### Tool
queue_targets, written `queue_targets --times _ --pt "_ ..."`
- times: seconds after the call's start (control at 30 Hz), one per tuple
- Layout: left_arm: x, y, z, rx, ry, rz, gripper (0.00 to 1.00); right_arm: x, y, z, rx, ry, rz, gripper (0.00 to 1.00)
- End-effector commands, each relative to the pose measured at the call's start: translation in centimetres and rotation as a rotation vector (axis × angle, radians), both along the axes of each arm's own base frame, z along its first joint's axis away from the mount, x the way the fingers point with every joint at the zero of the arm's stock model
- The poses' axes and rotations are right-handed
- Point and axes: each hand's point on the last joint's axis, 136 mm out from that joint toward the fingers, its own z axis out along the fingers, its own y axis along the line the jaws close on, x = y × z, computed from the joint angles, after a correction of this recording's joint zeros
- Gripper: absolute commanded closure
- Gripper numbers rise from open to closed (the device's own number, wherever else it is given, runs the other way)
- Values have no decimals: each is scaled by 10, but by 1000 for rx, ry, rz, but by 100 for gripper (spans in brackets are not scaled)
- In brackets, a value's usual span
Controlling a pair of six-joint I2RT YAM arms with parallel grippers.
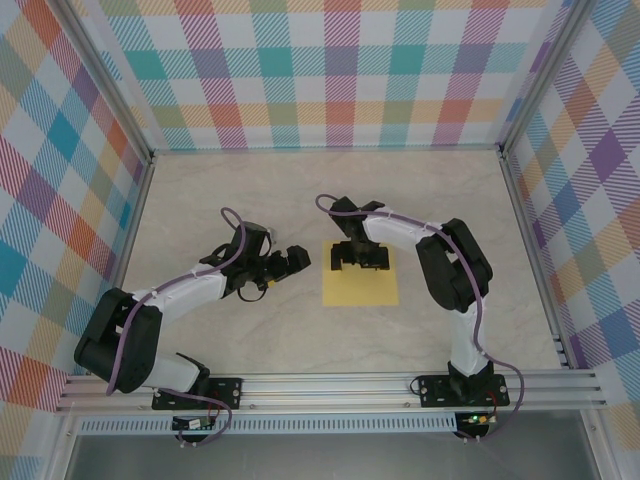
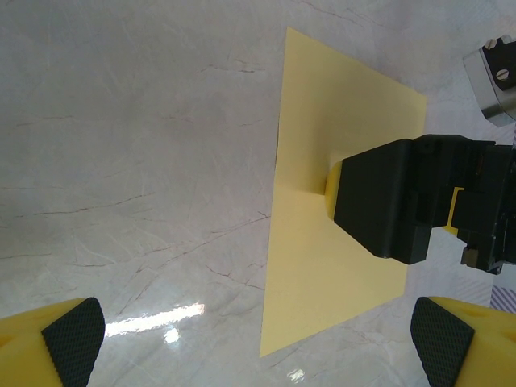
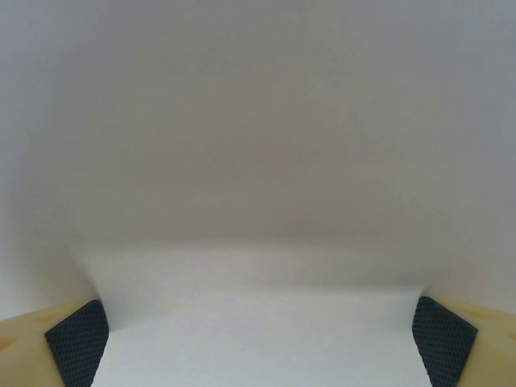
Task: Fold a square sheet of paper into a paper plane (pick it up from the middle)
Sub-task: Fold the square sheet of paper in half at the center of the table.
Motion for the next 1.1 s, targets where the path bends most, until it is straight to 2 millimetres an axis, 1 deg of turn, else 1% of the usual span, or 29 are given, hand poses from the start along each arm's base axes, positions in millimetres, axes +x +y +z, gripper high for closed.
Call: queue_targets --times 0.0,0.7,0.8,0.83,0.97,1.07 --pt "5 -6 8 -10 -22 -9 0 -29 -11 -32 -61 114 1 0" --pt "2 -5 9 -2 -17 -1 0 -26 -12 -26 -59 93 -4 5" --pt "1 -4 8 2 -15 0 0 -23 -11 -19 -60 79 0 4" --pt "1 -3 8 3 -14 1 0 -21 -10 -16 -58 72 2 3" --pt "2 -3 8 3 -14 2 0 -11 -5 0 -42 31 20 3" --pt "2 -4 8 5 -14 3 0 -9 -6 -2 -50 38 15 4"
